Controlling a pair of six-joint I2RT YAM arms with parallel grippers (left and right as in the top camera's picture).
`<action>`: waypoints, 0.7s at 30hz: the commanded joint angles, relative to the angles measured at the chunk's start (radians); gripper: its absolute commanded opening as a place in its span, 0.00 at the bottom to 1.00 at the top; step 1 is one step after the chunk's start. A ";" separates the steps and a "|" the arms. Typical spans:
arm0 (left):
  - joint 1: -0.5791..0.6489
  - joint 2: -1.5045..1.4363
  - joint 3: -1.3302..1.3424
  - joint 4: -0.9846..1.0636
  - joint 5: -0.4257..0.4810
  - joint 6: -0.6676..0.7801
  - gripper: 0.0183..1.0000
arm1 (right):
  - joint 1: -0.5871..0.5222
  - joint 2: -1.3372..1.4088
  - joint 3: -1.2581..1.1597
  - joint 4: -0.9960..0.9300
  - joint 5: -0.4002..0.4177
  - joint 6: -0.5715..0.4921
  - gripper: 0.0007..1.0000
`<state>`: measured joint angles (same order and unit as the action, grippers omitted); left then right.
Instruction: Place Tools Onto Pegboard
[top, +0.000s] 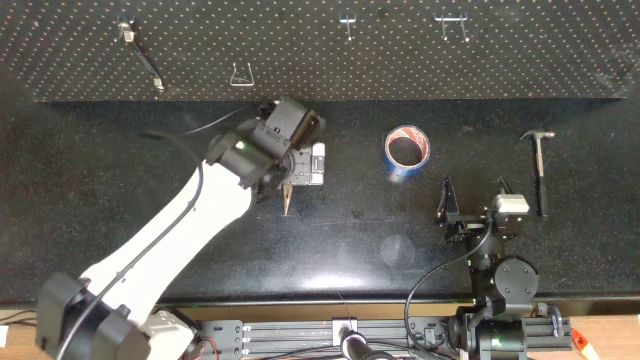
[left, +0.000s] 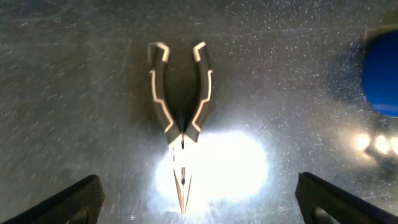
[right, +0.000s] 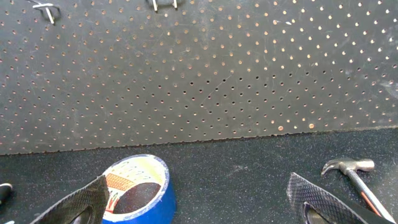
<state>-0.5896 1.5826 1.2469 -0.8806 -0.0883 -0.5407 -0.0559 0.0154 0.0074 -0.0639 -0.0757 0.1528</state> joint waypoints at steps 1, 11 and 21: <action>0.074 0.056 0.024 0.020 0.082 0.087 1.00 | 0.007 -0.005 -0.003 -0.005 0.009 0.011 0.93; 0.112 0.181 0.024 0.080 0.082 0.078 1.00 | 0.007 -0.005 -0.003 -0.005 0.009 0.011 0.93; 0.113 0.240 0.024 0.164 0.074 0.069 1.00 | 0.007 -0.005 -0.003 -0.005 0.009 0.011 0.93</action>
<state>-0.4805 1.7824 1.2484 -0.7277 -0.0170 -0.4713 -0.0559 0.0154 0.0074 -0.0639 -0.0757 0.1528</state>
